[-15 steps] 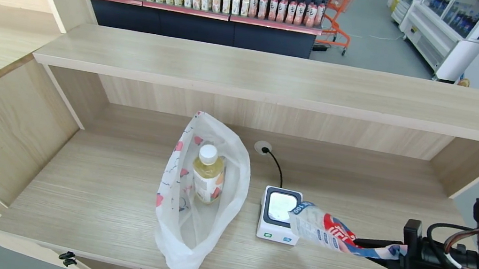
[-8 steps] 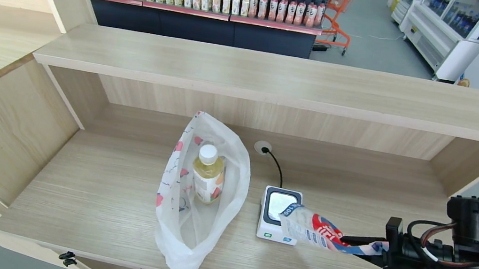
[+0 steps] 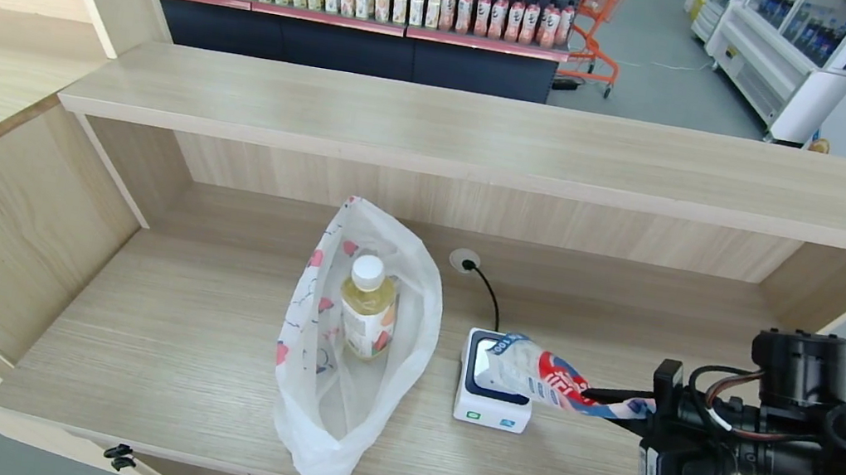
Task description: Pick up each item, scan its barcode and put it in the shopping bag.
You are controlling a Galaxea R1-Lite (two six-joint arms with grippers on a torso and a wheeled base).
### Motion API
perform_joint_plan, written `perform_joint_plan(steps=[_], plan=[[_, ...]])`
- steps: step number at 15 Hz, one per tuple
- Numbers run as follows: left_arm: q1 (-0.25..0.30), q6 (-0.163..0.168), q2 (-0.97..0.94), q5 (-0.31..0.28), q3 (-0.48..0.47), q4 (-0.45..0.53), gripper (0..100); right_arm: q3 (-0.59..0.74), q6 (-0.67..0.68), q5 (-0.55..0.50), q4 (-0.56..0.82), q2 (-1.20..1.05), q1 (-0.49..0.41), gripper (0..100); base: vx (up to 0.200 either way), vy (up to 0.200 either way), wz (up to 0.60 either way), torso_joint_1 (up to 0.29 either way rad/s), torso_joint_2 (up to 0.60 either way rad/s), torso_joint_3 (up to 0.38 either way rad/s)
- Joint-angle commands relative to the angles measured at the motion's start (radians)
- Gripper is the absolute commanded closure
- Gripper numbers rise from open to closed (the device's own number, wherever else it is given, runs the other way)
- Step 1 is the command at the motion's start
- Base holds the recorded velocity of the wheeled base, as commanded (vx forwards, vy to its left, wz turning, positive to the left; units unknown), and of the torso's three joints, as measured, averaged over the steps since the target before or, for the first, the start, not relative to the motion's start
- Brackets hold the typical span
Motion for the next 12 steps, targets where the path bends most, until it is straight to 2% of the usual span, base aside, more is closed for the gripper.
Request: perform_joint_plan(steps=[1,12], plan=[[0.0,0.0,0.0,0.0,0.0,0.0,0,-0.02,0.0,0.001,-0.002,0.052,0.002,100,0.0,0.0,0.0,0.0,0.0,0.0],[0.0,0.0,0.0,0.0,0.0,0.0,0,-0.013,0.011,0.029,-0.02,0.092,0.028,100,0.0,0.0,0.0,0.0,0.0,0.0]])
